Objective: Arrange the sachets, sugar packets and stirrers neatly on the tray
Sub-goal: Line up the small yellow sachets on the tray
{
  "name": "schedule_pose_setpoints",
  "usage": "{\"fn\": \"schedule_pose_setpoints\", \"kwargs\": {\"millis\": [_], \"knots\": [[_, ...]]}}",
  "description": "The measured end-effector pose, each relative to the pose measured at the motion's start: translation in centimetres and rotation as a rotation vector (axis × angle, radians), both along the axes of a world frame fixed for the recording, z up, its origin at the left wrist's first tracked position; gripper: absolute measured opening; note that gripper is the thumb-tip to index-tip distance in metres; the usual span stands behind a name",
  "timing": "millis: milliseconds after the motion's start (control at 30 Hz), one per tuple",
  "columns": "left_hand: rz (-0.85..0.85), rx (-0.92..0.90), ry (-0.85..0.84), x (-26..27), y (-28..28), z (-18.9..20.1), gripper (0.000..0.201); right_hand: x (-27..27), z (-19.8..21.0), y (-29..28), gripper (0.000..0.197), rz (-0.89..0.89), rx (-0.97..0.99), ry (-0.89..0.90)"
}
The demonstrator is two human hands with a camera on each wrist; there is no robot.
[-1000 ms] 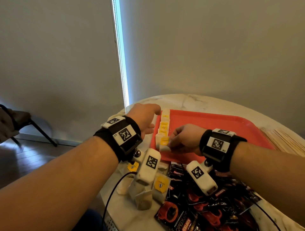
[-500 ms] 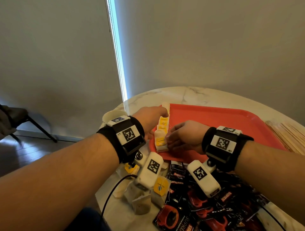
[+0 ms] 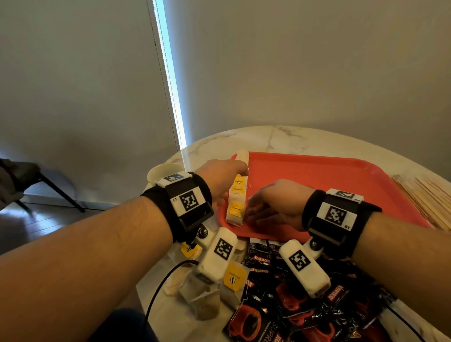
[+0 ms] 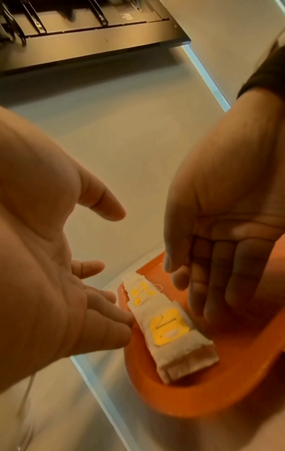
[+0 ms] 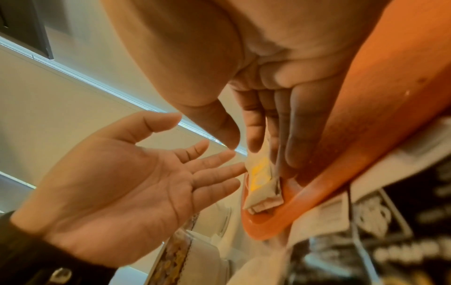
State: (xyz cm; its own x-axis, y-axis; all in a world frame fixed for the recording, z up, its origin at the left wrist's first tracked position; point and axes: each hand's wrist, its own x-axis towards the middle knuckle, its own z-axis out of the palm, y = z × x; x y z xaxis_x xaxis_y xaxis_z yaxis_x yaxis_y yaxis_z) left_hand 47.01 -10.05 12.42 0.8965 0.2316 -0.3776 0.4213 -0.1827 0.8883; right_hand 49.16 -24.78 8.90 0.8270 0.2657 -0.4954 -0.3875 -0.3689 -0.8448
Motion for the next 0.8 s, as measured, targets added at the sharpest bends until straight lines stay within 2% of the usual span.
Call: {"fn": "schedule_pose_setpoints", "kwargs": {"millis": [300,467,600,700,800], "knots": [[-0.005,0.016,-0.017,0.7,-0.6,-0.1,0.024,0.9,-0.3,0.2,0.018,-0.035,0.032,-0.015],[0.006,0.051,-0.022,1.3,-0.5,-0.2,0.022,1.9,-0.2,0.1,0.019,-0.117,0.084,-0.045],[0.009,0.057,-0.017,1.8,-0.6,-0.5,0.031,2.4,-0.5,0.5,0.023,-0.103,0.118,-0.012],[0.033,0.046,-0.017,2.1,-0.5,-0.2,0.023,3.1,-0.5,0.3,0.024,-0.115,0.115,-0.024],[0.086,0.024,-0.052,2.4,-0.4,0.2,0.025,4.3,0.0,0.3,0.025,-0.153,0.131,-0.05]]}}
